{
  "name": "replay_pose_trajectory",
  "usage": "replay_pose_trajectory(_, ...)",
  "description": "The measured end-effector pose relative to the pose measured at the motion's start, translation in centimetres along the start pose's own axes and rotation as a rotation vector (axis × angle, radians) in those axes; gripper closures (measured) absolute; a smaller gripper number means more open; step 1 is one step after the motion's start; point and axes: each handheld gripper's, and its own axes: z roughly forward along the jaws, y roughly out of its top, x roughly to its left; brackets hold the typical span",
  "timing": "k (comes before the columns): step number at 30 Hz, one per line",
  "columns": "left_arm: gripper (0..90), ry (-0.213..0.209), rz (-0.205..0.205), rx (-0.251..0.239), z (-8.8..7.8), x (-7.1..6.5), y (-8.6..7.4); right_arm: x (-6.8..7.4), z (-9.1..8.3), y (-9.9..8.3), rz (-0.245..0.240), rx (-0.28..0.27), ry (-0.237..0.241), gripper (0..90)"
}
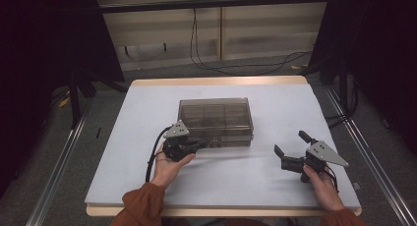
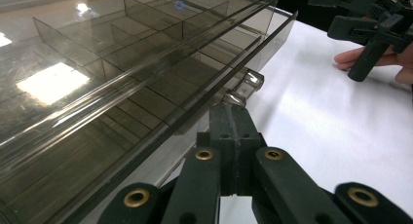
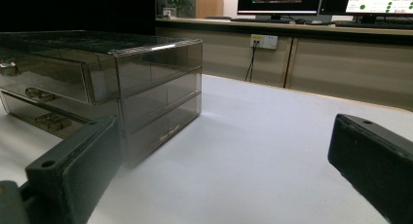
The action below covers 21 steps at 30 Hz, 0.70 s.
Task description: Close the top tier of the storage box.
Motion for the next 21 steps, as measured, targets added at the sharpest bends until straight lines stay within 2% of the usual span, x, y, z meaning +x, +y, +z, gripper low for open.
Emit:
replay_pose_trajectory(5, 90.0, 0.008, 0.004, 0.007, 0.09, 0.18, 0.18, 0.00, 0.00, 0.00, 0.000, 0.000, 0.000, 0.0)
replay_pose_trajectory(9, 90.0, -0.001, -0.013, 0.010, 0.10, 0.23, 0.51, 0.00, 0.00, 0.01, 0.003, 0.000, -0.005, 0.0)
replay_pose_trajectory(21, 90.0, 0.027, -0.007, 0.014, 0.37, 0.50, 0.50, 0.00, 0.00, 0.00, 0.000, 0.000, 0.001, 0.0)
